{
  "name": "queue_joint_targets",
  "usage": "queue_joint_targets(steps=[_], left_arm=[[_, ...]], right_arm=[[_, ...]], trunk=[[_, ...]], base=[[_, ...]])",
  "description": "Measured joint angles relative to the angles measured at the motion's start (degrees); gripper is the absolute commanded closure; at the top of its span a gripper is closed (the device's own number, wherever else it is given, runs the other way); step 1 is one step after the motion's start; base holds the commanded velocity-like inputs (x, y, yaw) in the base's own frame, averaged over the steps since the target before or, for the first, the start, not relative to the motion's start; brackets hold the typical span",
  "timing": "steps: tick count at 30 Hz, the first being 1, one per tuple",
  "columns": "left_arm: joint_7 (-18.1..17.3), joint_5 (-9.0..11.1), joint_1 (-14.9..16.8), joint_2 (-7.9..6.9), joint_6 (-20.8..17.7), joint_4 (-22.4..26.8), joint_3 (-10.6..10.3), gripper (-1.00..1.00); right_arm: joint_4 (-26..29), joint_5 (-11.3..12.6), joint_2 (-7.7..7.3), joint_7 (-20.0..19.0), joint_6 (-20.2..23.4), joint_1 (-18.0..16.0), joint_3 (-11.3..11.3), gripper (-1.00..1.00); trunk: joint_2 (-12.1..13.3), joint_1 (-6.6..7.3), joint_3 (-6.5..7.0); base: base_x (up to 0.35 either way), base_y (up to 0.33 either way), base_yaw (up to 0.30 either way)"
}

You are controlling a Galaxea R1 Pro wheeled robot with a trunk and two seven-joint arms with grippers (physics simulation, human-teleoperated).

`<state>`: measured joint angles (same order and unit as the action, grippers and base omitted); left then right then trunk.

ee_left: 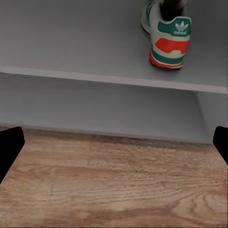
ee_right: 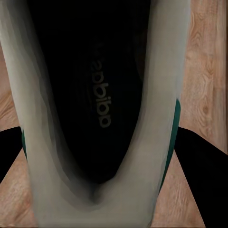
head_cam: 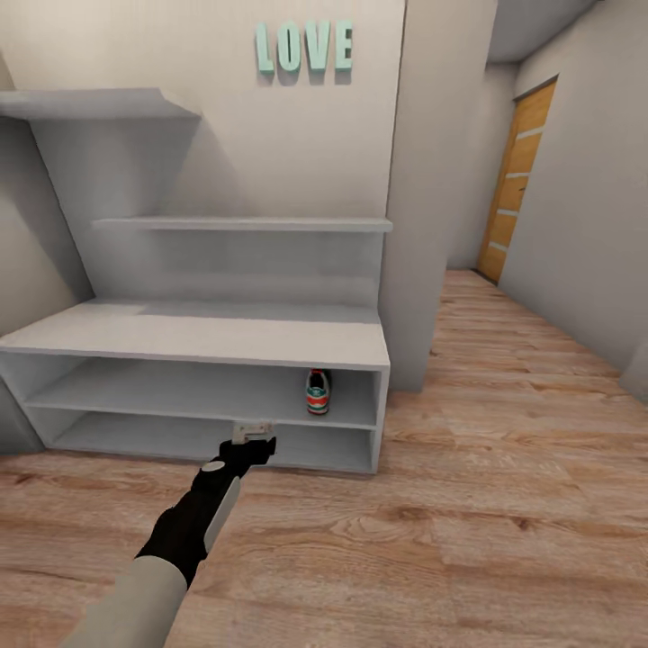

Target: Pick up the two gym shoes and the two sandals from the corridor floor and place them onto the hallstand (shoe rack) in the corridor, making sure they are on the rack and not on the floor. Arrange them so the two gym shoes are next to each other and the two sandals are next to each other.

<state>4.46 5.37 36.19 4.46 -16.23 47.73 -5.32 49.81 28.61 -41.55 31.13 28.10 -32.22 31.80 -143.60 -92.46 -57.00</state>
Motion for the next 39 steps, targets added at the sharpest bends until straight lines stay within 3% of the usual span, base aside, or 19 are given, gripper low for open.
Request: queue_joint_targets(steps=[8,39], left_arm=[[0.0,0.1,-0.1,-0.53,0.0,-0.1,0.0,-1.0],[-0.1,0.2,-0.1,-0.55,0.0,0.0,0.0,-1.0]], right_arm=[[0.0,0.0,0.0,0.0,0.0,0.0,0.0,1.0],[0.0,0.0,0.0,0.0,0.0,0.0,0.1,1.0]], trunk=[[0.0,0.02,0.0],[0.0,0.03,0.0]], base=[[-0.164,0.272,0.0],[-0.003,0.318,0.0]])
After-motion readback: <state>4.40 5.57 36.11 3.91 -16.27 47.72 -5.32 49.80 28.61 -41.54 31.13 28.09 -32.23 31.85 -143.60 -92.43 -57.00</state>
